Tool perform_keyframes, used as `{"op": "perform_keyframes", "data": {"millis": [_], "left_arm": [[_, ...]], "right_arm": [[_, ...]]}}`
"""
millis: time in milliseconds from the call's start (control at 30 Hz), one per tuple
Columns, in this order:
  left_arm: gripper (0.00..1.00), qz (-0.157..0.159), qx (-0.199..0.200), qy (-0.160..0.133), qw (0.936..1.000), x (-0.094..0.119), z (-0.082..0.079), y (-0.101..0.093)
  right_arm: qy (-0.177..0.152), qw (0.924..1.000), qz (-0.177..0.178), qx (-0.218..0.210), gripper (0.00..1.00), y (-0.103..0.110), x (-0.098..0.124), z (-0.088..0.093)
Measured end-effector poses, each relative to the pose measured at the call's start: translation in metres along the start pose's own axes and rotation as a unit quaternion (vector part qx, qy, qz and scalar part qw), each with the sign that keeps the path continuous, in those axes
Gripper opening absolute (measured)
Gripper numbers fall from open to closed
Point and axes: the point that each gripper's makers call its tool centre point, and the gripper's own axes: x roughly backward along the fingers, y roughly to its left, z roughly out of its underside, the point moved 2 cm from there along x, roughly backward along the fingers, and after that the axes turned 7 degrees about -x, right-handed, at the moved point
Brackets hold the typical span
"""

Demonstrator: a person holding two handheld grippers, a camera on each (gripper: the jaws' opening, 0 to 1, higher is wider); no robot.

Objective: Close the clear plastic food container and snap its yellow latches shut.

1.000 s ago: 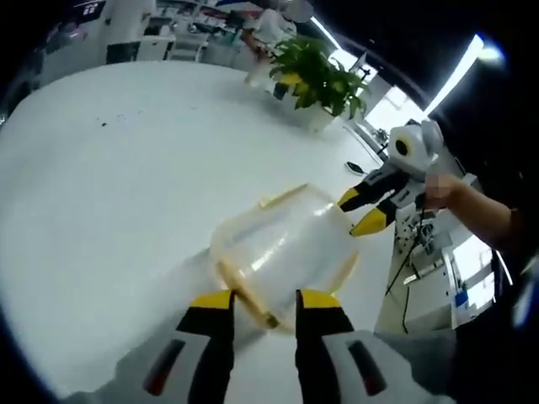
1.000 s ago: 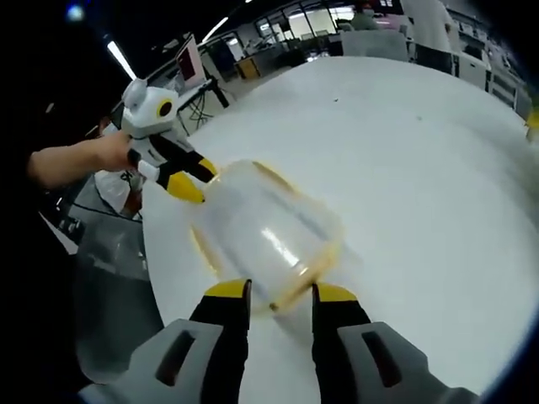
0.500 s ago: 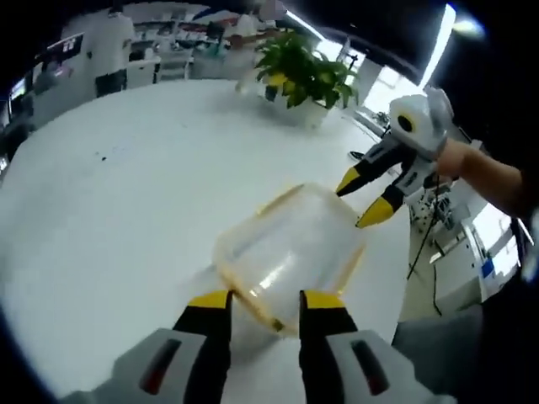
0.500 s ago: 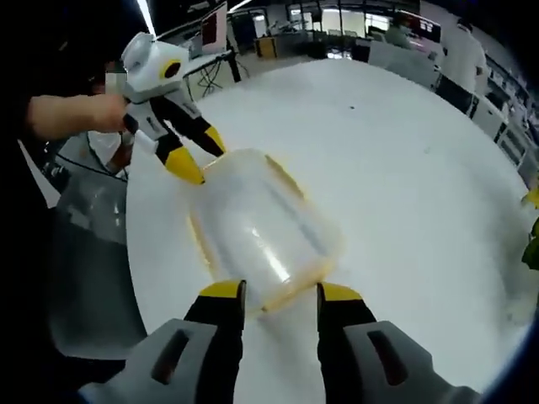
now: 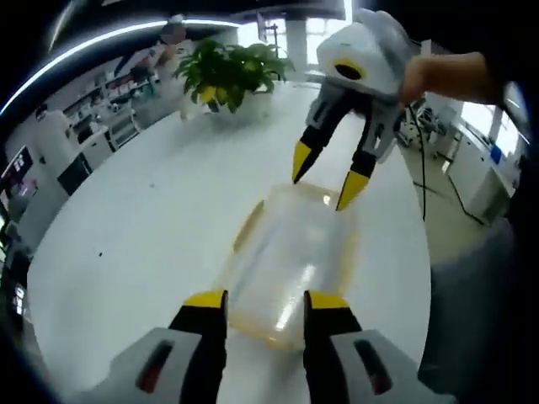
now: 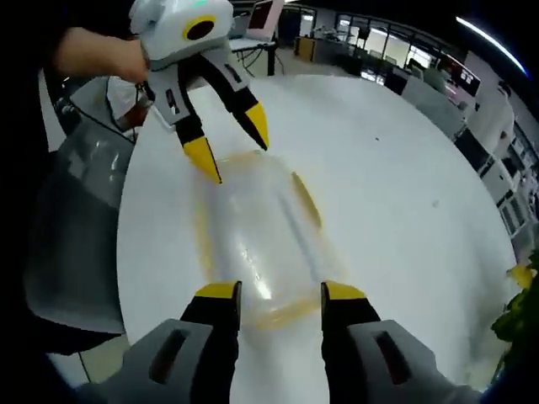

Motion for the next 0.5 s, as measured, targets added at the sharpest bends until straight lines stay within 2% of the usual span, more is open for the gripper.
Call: {"op": "perform_keyframes", "data": {"millis": [67, 200, 500], "left_arm": [[0.28, 0.008, -0.014, 0.006, 0.9999, -0.005, -0.003, -0.003], [0.28, 0.023, -0.018, -0.005, 0.9996, -0.008, -0.013, -0.008], [0.29, 0.041, -0.025, -0.008, 0.9988, -0.014, -0.016, -0.014]], "right_arm": [[-0.012, 0.9999, -0.006, -0.004, 0.36, 0.0, -0.004, -0.009], [-0.029, 0.9994, -0.02, 0.004, 0.36, 0.009, -0.013, -0.023], [-0.027, 0.9988, -0.031, 0.027, 0.35, 0.012, -0.02, -0.031]]}}
